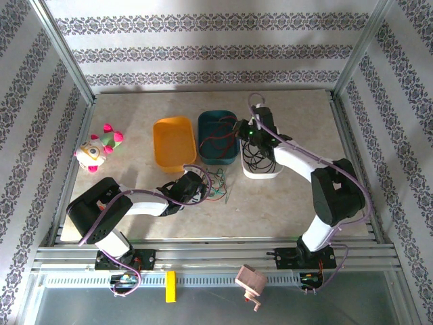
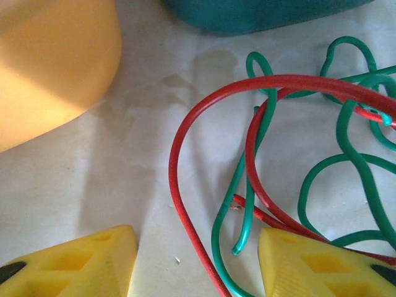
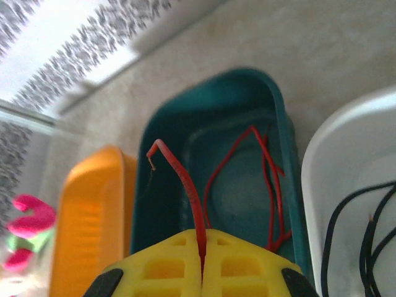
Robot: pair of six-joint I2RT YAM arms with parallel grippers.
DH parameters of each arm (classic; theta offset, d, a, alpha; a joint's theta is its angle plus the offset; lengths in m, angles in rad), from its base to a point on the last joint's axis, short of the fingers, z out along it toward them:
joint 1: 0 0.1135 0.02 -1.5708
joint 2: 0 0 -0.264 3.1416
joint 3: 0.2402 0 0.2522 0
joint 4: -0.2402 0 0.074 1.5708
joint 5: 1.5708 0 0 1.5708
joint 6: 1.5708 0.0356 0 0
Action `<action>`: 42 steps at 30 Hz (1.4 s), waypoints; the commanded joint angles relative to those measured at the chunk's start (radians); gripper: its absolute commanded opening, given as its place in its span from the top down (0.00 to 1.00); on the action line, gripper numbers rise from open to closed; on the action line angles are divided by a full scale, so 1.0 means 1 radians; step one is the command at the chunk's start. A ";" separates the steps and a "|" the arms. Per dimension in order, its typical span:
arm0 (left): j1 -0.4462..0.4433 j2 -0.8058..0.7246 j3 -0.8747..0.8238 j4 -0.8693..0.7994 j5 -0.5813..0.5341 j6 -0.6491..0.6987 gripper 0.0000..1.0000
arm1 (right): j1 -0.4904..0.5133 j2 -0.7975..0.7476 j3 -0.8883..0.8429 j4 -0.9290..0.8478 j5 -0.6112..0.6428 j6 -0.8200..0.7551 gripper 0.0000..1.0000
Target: Untangle the cables
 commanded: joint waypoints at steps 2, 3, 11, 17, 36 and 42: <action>0.000 -0.002 -0.001 -0.063 -0.027 -0.002 0.45 | 0.020 0.040 0.089 -0.129 0.112 -0.070 1.00; -0.002 -0.006 -0.003 -0.064 -0.030 -0.004 0.45 | 0.022 0.050 0.100 -0.143 0.124 -0.069 1.00; -0.005 -0.018 -0.008 -0.065 -0.045 -0.012 0.44 | 0.068 0.125 0.254 -0.365 0.388 -0.130 1.00; -0.005 -0.001 0.008 -0.075 -0.040 -0.005 0.44 | 0.111 0.191 0.351 -0.449 0.446 -0.223 1.00; -0.007 -0.027 -0.021 -0.051 -0.055 -0.011 0.44 | 0.134 0.028 0.230 -0.417 0.379 -0.212 0.48; -0.007 -0.039 -0.039 -0.018 -0.074 -0.017 0.44 | 0.191 -0.105 0.076 -0.380 0.343 -0.283 0.48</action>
